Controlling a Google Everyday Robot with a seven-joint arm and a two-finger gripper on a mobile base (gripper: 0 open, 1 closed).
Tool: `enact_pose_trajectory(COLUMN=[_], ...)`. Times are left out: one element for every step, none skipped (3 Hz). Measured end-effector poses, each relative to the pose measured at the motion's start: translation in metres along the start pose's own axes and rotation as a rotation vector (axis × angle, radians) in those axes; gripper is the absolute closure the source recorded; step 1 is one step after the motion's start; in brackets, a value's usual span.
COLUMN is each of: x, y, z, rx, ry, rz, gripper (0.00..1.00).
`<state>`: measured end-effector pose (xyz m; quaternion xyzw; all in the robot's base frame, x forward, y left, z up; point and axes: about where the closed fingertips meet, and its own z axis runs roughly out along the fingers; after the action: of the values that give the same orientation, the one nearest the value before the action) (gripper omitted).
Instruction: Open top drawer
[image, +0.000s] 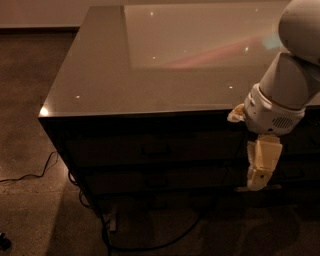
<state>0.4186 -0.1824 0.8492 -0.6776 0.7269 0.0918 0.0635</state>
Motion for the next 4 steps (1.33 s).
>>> enact_pose_trajectory(x=[-0.005,-0.019,-0.033,-0.033], y=[-0.007,-0.020,-0.044,-0.044], z=[0.005,0.024,0.050,0.051], rx=[0.004,0.033,0.063,0.060], ry=[-0.019,-0.011,-0.062,-0.061], rz=[-0.004,-0.012,-0.030,-0.029], gripper=[0.00,0.00,0.00,0.00])
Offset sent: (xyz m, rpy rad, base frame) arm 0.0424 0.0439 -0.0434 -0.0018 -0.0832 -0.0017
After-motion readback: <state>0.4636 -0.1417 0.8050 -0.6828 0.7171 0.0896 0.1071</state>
